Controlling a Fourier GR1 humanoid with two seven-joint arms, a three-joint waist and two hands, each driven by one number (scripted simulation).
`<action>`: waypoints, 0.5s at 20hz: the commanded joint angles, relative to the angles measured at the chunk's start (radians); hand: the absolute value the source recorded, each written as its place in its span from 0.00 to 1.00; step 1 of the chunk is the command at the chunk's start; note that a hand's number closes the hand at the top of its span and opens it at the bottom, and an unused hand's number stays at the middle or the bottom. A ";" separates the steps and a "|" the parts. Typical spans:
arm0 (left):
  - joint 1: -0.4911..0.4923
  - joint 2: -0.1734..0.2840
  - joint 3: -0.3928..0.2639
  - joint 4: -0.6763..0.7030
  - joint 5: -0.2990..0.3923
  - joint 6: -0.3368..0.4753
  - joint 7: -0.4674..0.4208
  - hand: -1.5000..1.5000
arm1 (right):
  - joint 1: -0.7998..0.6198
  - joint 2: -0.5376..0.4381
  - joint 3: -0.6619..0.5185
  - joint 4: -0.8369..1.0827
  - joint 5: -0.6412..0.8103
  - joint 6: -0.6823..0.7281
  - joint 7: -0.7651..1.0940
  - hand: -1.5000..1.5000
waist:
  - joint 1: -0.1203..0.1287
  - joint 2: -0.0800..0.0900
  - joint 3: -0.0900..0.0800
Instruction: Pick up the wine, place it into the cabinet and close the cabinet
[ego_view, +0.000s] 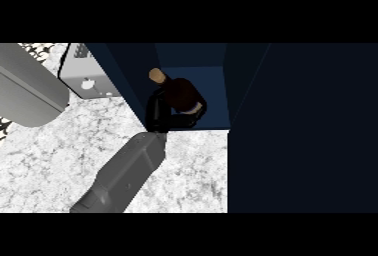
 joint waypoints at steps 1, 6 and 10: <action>-0.075 0.000 0.023 0.049 0.022 -0.014 0.005 1.00 | -0.023 0.003 0.009 -0.033 -0.007 -0.026 0.038 0.00 | 0.002 0.000 0.000; -0.072 0.000 -0.058 0.047 0.109 0.037 0.009 1.00 | 0.017 0.011 0.020 0.004 0.014 0.020 -0.033 0.00 | -0.017 0.002 0.000; -0.138 0.000 0.007 0.180 0.068 0.014 0.032 1.00 | -0.057 -0.032 -0.057 0.086 -0.037 0.032 -0.050 0.00 | -0.006 0.003 0.000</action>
